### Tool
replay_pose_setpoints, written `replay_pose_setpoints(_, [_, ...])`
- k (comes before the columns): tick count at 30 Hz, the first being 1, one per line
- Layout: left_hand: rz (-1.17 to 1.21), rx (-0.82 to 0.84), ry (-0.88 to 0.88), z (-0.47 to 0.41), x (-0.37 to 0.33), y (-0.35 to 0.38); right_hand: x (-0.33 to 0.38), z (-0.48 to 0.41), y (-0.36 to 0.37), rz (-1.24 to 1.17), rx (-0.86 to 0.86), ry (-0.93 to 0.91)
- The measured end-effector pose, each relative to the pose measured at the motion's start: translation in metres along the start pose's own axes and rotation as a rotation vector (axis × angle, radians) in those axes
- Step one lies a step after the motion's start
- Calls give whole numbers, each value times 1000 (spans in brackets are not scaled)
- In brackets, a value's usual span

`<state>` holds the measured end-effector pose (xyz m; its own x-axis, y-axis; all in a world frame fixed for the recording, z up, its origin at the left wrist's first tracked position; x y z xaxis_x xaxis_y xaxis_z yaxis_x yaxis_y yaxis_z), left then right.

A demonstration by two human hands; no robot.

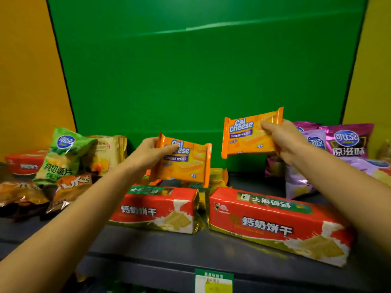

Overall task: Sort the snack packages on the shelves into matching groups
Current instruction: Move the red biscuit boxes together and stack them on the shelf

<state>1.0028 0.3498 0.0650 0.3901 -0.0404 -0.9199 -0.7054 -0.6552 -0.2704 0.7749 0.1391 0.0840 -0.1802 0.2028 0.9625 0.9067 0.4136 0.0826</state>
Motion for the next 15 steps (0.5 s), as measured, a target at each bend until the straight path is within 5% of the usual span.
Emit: replay_pose_setpoints(15, [-184,387,-250,-52,71,75,-47,-41,42,155,64,94])
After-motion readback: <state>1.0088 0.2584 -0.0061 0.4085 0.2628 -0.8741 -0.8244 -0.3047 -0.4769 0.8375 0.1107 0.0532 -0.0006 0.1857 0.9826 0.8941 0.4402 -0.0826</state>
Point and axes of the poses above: each hand's wrist, its own z-axis away from the middle knuckle, its own y-axis out of the palm, x = y × z, the point moved 10 cm from there along -z, towards the middle knuckle
